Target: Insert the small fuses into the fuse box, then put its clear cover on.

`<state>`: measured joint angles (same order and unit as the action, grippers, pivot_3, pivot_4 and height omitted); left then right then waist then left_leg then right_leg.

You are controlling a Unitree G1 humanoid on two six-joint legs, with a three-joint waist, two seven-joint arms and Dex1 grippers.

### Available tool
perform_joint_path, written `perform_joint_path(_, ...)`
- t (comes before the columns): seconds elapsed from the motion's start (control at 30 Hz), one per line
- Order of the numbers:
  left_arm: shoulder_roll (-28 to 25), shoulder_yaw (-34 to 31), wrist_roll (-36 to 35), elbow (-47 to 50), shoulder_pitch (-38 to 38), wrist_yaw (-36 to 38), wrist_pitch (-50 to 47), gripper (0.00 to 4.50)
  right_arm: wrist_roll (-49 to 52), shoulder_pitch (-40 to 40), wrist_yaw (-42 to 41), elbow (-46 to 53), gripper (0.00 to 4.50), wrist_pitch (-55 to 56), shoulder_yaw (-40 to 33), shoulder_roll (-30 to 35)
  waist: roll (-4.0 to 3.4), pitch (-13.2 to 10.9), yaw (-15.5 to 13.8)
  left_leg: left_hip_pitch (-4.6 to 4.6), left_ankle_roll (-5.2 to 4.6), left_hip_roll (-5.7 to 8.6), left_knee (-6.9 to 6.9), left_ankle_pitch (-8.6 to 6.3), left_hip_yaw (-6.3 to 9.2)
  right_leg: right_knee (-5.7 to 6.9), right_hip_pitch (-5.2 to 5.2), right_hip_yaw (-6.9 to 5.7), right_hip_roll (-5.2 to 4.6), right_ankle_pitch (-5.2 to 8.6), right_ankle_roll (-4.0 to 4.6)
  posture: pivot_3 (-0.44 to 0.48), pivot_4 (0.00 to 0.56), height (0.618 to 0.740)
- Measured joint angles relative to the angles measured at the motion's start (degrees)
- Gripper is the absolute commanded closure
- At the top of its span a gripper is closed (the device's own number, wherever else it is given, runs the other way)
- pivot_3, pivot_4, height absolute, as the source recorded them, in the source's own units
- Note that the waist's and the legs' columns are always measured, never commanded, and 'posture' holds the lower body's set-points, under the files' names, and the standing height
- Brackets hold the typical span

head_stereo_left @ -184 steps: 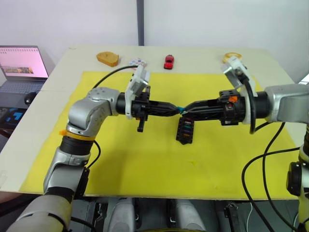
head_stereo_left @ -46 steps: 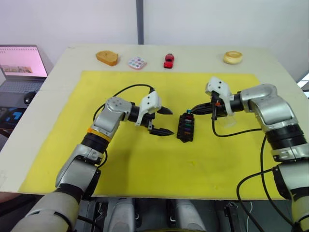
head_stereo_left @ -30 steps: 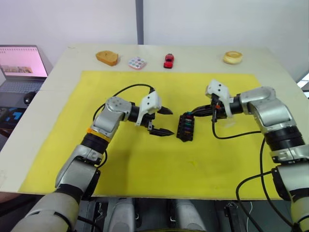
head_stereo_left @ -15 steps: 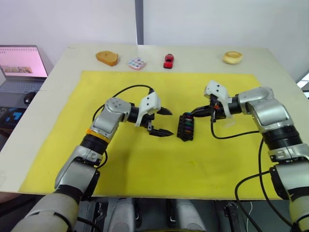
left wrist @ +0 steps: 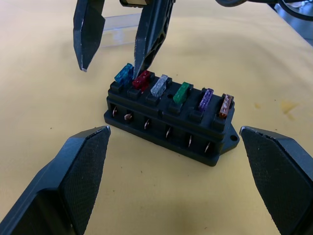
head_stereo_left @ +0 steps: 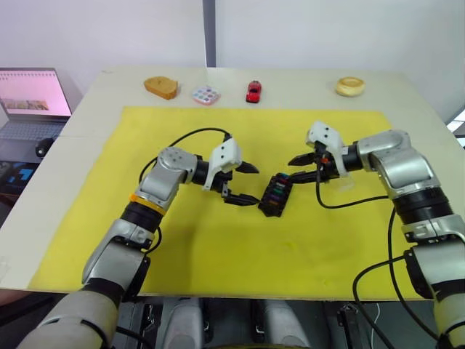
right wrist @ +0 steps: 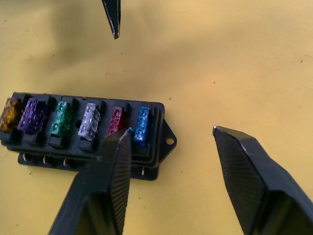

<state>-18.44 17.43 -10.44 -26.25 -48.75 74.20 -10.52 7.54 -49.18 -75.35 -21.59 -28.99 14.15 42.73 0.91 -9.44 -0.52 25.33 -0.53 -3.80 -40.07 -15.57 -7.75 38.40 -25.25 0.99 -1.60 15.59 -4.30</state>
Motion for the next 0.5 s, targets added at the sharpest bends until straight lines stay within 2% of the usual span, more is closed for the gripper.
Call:
perform_joint_path(0.27, 0.0, 0.0, 0.0, 0.0, 0.0, 0.0, 0.1, 0.00, 0.0, 0.0, 0.3, 0.9, 2.04, -0.6, -0.1, 0.3, 0.00, 0.0, 0.0, 0.00, 0.00, 0.00, 0.00, 0.00, 0.00, 0.00, 0.00, 0.00, 0.00, 0.00, 0.00, 0.000, 0.150, 0.740)
perform_joint_path(0.5, 0.1, 0.0, 0.0, 0.0, 0.0, -0.1, 0.2, 0.00, 2.8, -0.5, -0.7, 7.4, 2.04, -5.4, -2.3, 1.9, 0.00, 0.0, 0.0, 0.00, 0.00, 0.00, 0.00, 0.00, 0.01, 0.00, 0.00, 0.00, 0.00, 0.00, 0.00, 0.000, 0.150, 0.740)
